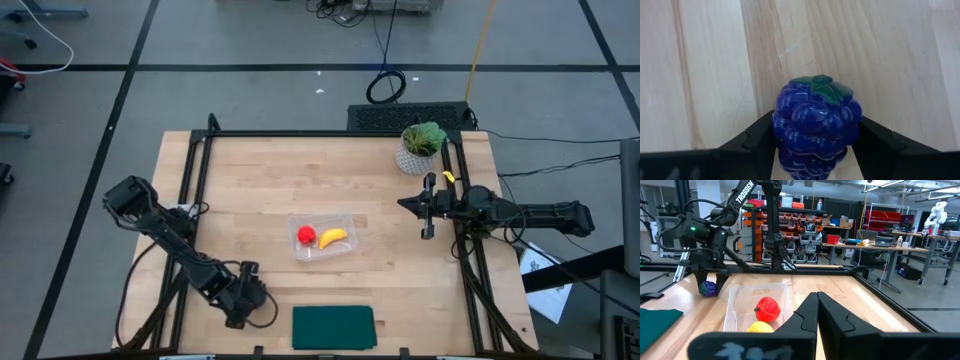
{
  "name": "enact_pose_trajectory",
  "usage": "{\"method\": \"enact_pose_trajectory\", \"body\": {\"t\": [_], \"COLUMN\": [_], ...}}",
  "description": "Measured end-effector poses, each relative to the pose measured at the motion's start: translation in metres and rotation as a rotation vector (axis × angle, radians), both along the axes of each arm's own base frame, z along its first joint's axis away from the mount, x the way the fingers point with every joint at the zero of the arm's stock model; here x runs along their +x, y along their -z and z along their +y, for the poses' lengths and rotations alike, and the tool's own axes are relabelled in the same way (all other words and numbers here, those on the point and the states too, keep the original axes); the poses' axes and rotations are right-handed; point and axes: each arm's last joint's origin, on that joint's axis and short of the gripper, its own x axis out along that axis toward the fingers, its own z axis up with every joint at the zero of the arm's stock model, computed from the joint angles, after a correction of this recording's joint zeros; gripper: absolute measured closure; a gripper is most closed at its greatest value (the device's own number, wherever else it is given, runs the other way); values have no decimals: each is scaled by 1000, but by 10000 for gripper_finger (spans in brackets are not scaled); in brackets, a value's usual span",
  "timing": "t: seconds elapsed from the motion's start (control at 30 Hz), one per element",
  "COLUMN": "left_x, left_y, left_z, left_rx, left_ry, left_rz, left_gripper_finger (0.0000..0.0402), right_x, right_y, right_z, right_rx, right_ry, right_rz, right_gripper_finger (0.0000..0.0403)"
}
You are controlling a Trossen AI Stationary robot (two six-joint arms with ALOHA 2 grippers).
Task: Pick and placing Produce into tupperware
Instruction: Put the purple grapes into the transparent bin
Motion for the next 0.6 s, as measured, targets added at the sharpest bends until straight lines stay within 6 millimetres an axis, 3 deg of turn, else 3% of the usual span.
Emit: {"method": "enact_pose_trajectory", "body": {"t": [0.27, 0.6], "left_x": [10, 25], "left_y": [-12, -44], "left_z": [-2, 4], "left_rx": [9, 120], "left_ry": [69, 100], "left_rz": [-7, 76], "left_gripper_finger": [163, 184], "right_x": [0, 0], "right_y": [0, 0], "right_z": [0, 0], "right_rx": [0, 0], "right_ry": [0, 0], "right_rz": [-1, 0], "right_gripper_finger": [403, 403]}}
